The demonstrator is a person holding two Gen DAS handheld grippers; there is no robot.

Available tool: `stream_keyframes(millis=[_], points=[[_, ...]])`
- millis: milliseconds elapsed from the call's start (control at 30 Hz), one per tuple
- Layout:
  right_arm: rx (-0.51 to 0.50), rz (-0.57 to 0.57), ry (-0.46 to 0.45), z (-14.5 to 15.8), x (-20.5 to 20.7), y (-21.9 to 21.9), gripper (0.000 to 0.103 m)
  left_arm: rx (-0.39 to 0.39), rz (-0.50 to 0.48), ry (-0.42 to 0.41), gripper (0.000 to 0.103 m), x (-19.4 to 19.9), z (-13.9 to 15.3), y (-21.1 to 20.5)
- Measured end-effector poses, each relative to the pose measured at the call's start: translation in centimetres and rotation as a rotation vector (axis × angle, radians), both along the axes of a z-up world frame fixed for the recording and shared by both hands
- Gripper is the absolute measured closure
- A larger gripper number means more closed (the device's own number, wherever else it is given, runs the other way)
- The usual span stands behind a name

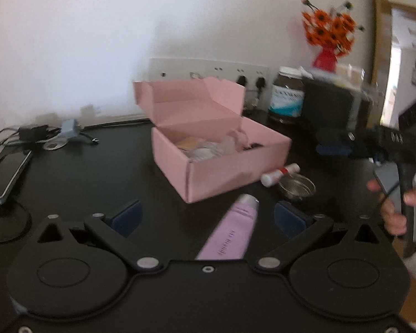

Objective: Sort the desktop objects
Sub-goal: 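Withdraw the right tool up and away from the pink box, then move the left tool down toward the lavender tube on the desk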

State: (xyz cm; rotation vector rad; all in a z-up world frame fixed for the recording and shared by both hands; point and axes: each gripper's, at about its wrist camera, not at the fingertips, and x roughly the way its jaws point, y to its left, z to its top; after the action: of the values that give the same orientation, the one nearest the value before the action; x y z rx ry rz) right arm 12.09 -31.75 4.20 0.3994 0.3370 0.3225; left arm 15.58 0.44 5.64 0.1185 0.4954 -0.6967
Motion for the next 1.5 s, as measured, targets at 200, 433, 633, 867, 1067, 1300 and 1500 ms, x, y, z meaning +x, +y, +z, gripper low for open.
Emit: stream_keyframes(millis=[200,433,633,867,1067,1300,1500], points=[[0.011,0.0,-0.006,0.0,-0.1,-0.2,0.001,0.043,-0.038,0.012,0.001,0.1,-0.4,-3.0],[0.028,-0.005,-0.014,0.0,-0.3,-0.4,0.001,0.088,-0.022,0.02,0.004,1.1,-1.0,-5.0],[0.03,-0.002,-0.018,0.1,-0.3,-0.5,0.001,0.088,-0.003,0.053,0.006,2.0,-1.2,-5.5],[0.029,0.004,-0.021,0.1,-0.3,-0.5,0.001,0.098,0.011,0.072,0.012,2.7,-1.4,-5.8],[0.027,0.01,-0.022,0.1,-0.3,-0.4,0.001,0.104,0.007,0.09,0.018,3.3,-1.5,-6.0],[0.033,0.012,-0.022,0.1,-0.3,-0.5,0.001,0.11,-0.006,0.122,0.029,3.6,-1.8,-6.0],[0.036,0.013,-0.02,0.1,-0.3,-0.6,0.001,0.119,-0.015,0.142,0.045,3.8,-2.0,-5.8]])
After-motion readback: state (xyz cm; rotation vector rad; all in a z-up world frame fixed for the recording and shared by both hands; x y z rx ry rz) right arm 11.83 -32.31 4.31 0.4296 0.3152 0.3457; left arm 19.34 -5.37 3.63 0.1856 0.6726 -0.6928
